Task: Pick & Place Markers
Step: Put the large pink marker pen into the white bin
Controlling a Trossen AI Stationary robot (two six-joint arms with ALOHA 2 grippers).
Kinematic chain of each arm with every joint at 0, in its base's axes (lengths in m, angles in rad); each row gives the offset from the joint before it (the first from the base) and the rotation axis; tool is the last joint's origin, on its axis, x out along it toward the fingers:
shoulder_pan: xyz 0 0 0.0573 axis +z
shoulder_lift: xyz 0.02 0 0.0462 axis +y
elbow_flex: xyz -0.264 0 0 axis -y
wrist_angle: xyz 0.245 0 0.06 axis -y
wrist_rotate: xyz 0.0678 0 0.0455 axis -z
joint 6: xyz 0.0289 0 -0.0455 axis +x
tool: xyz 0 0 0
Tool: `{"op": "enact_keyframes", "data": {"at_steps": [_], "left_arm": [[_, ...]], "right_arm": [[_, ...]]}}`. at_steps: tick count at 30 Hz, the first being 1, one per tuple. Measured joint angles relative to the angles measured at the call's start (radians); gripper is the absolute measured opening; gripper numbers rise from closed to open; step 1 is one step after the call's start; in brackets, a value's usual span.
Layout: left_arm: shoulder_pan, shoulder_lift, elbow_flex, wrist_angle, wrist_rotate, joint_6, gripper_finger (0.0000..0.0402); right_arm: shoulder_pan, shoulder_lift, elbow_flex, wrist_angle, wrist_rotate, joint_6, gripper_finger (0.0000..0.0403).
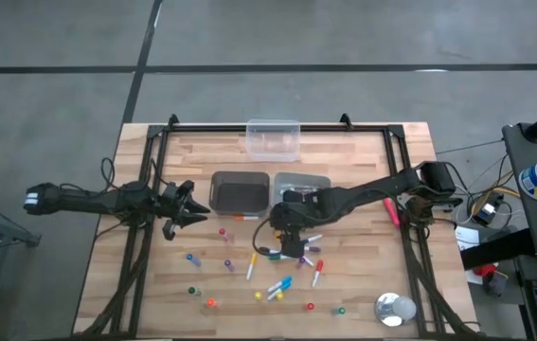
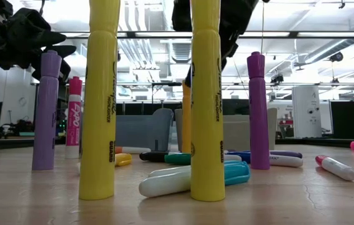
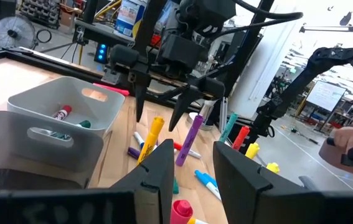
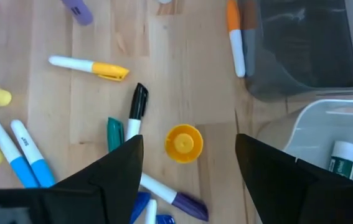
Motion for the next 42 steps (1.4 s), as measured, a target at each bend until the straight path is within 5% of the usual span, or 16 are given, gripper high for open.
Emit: {"op": "enact_keyframes", "data": {"at_steps": [33,42], "left_arm": [[0.000,0.000,-0.001,-0.002,0.000,0.004,0.0105],[0.000,-0.001,-0.001,0.008,0.000,-0.046,0.0105]], "right_arm": [[0.009,0.000,-0.009,0.042,-0.002,-0.030,0.0219],[0.011,-0.016,0.033,-0.091,-0.011,-0.122,0.0219]]}}
